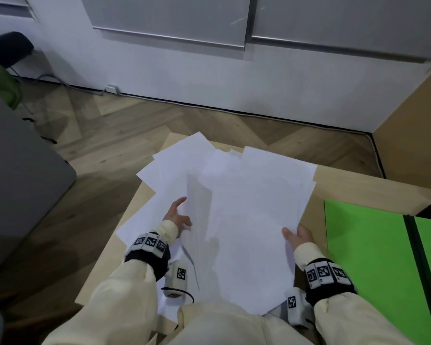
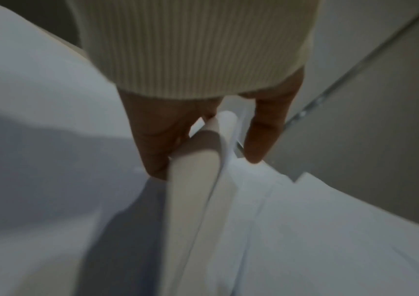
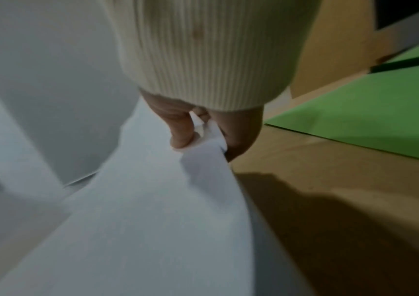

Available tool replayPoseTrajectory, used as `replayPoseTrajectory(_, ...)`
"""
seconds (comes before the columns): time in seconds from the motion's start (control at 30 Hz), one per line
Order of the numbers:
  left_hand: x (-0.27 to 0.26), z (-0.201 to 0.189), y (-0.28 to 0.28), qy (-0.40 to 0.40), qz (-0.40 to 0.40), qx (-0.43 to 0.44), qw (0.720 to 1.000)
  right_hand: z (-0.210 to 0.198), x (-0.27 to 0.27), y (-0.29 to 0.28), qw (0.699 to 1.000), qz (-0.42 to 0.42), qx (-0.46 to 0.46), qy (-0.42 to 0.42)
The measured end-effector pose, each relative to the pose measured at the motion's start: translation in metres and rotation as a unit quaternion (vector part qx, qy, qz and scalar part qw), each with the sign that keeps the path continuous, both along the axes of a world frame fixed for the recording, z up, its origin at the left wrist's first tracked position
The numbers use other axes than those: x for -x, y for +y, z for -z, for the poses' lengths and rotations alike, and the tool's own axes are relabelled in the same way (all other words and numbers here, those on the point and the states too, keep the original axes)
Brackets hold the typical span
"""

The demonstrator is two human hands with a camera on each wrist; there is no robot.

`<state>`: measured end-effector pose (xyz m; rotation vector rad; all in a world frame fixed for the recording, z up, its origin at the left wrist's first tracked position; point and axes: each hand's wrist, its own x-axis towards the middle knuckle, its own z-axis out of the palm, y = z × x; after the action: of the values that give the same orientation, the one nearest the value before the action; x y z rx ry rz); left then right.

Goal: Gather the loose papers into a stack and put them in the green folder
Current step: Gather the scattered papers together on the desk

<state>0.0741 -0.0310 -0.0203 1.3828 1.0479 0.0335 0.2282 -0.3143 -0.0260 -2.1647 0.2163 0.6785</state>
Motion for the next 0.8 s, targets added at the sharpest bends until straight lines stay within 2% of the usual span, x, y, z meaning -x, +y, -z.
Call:
replayPoseTrajectory(0.07, 0.005, -0.001, 0.012, -0.007, -0.012, 0.029, 0.999, -0.006, -0.004, -0.008, 0.999, 0.024, -0.009, 0.023)
replayPoseTrajectory(0.13, 0.011, -0.002, 0.016, 0.006, -0.028, 0.008, 1.0, -0.008, -0.007, -0.017, 0.998, 0.01, 0.039, 0.047)
replayPoseTrajectory(0.23, 0.015, 0.003, 0.009, 0.11, 0.003, -0.089, 0.99, -0.004, -0.003, -0.023, 0.983, -0.084, 0.116, 0.113)
replayPoseTrajectory(0.33, 0.013, 0.005, -0.006, 0.18, 0.063, -0.121, 0.974, 0.002, 0.008, -0.017, 0.976, -0.119, 0.128, 0.131)
replayPoseTrajectory(0.47, 0.005, 0.0, -0.012, 0.172, 0.077, -0.136, 0.973, 0.003, 0.013, -0.007, 0.98, -0.093, 0.144, 0.099)
replayPoseTrajectory(0.57, 0.003, -0.011, -0.006, 0.133, 0.018, -0.136, 0.982, 0.007, 0.005, -0.01, 0.994, 0.0, 0.088, 0.068)
replayPoseTrajectory(0.67, 0.008, -0.015, 0.001, 0.124, 0.0, -0.14, 0.982, 0.007, -0.003, -0.016, 0.995, 0.059, 0.04, 0.067)
replayPoseTrajectory(0.73, 0.011, -0.012, -0.001, 0.147, -0.011, -0.14, 0.979, 0.007, -0.004, -0.017, 0.994, 0.047, 0.049, 0.08)
replayPoseTrajectory(0.8, 0.014, -0.008, -0.007, 0.195, 0.013, -0.139, 0.971, 0.005, 0.002, -0.014, 0.986, -0.023, 0.118, 0.119)
